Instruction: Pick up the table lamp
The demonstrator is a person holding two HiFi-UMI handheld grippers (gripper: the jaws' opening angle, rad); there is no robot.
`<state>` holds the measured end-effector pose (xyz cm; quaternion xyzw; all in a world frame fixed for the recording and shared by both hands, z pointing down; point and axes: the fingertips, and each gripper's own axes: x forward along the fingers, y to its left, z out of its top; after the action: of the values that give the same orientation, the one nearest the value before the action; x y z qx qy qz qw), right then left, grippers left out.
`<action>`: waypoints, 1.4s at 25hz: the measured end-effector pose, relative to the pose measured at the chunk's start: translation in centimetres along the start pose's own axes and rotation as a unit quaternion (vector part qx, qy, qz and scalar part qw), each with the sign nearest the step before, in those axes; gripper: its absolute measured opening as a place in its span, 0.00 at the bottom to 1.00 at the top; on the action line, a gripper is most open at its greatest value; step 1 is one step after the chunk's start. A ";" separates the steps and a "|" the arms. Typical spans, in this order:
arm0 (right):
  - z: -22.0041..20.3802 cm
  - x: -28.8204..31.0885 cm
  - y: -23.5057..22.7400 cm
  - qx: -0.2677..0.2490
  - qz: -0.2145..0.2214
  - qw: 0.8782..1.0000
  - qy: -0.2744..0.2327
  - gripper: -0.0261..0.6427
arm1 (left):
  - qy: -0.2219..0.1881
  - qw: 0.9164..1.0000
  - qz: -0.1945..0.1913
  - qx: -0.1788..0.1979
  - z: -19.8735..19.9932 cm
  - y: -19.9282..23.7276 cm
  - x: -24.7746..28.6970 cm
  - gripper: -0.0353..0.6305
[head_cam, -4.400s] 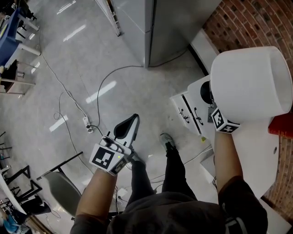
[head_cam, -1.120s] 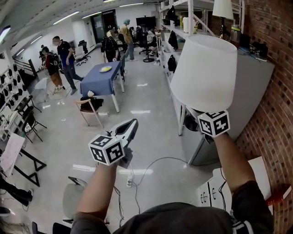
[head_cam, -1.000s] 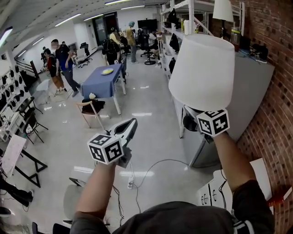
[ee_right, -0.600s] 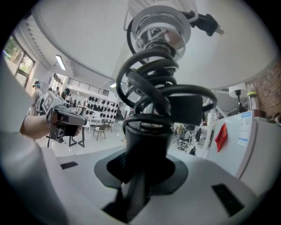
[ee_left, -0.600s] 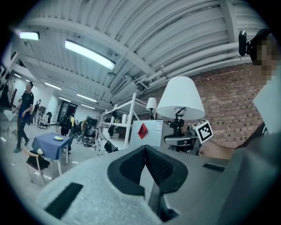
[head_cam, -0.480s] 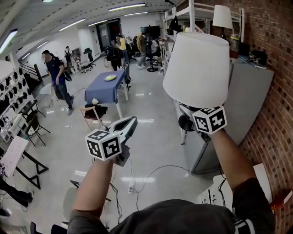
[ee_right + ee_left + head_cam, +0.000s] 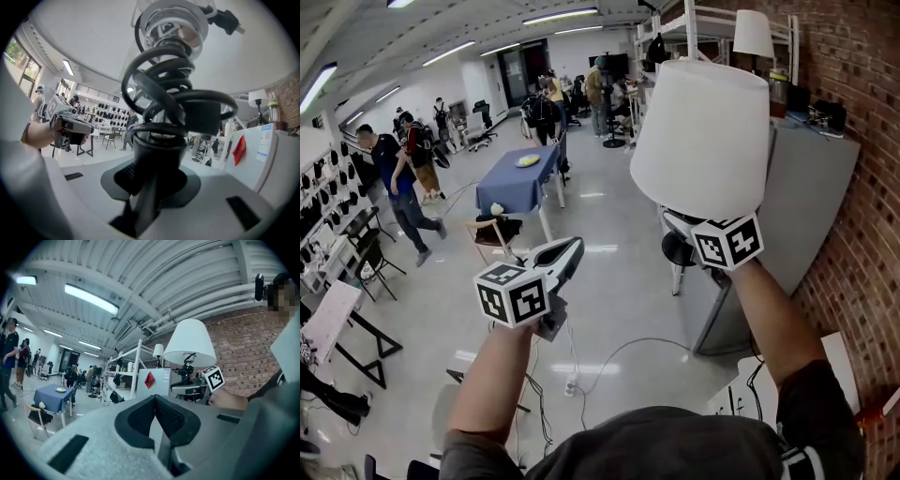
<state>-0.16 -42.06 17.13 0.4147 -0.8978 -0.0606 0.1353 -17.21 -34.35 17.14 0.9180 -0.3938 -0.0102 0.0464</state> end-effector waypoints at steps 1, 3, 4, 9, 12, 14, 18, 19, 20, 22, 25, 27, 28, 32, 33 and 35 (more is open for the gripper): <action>-0.1 0.0 0.1 -0.001 0.000 1.000 0.001 0.19 | 0.000 1.000 -0.001 -0.001 -0.1 -0.1 0.0 0.06; -0.2 -0.1 0.2 -0.002 0.001 1.000 0.003 0.19 | 0.000 1.000 -0.001 -0.003 -0.2 -0.2 -0.1 0.06; -0.3 -0.1 0.2 -0.002 0.002 1.000 0.003 0.19 | 0.000 1.000 -0.001 -0.003 -0.3 -0.1 -0.1 0.06; -0.6 -0.2 0.3 0.001 0.004 1.000 0.007 0.19 | 0.003 1.000 0.002 -0.004 -0.4 -0.1 0.0 0.06; -0.7 -0.3 0.2 0.005 0.006 1.000 0.009 0.19 | 0.004 1.000 0.001 -0.003 -0.3 -0.2 0.1 0.06; -0.8 -0.4 0.1 0.008 0.007 1.000 0.010 0.19 | 0.004 1.000 0.000 -0.002 -0.2 -0.4 0.2 0.06; -0.7 -0.5 0.0 0.011 0.007 1.000 0.009 0.20 | 0.004 1.000 -0.001 0.002 -0.1 -0.5 0.2 0.06; -0.6 -0.6 0.1 0.010 0.007 1.000 0.009 0.20 | 0.004 1.000 -0.002 0.003 0.0 -0.5 0.2 0.06; -0.6 -0.6 0.1 0.009 0.007 1.000 0.009 0.20 | 0.004 1.000 -0.002 0.005 0.0 -0.5 0.2 0.06; -0.6 -0.6 0.3 0.007 0.007 1.000 0.011 0.20 | 0.004 1.000 -0.002 0.006 0.0 -0.5 0.1 0.06; -0.7 -0.7 0.4 0.005 0.008 1.000 0.013 0.19 | 0.004 1.000 -0.005 0.004 0.0 -0.7 0.2 0.06; -0.7 -0.7 0.5 0.005 0.008 1.000 0.013 0.20 | 0.004 1.000 -0.006 0.004 0.0 -0.8 0.2 0.06; -0.7 -0.7 0.5 0.005 0.008 1.000 0.013 0.20 | 0.005 1.000 -0.007 0.004 0.0 -0.8 0.2 0.06; -0.7 -0.9 0.5 0.006 0.008 1.000 0.013 0.20 | 0.007 1.000 -0.009 0.006 0.1 -1.0 0.3 0.06; -0.7 -0.9 0.5 0.006 0.008 1.000 0.013 0.20 | 0.007 1.000 -0.009 0.006 0.1 -1.1 0.4 0.06; -0.8 -1.0 0.4 0.007 0.007 1.000 0.014 0.20 | 0.007 1.000 -0.011 0.006 0.1 -1.3 0.5 0.06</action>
<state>0.41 -41.00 17.83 0.4100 -0.8992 -0.0476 0.1453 -15.95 -33.82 16.91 0.9226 -0.3834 -0.0016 0.0436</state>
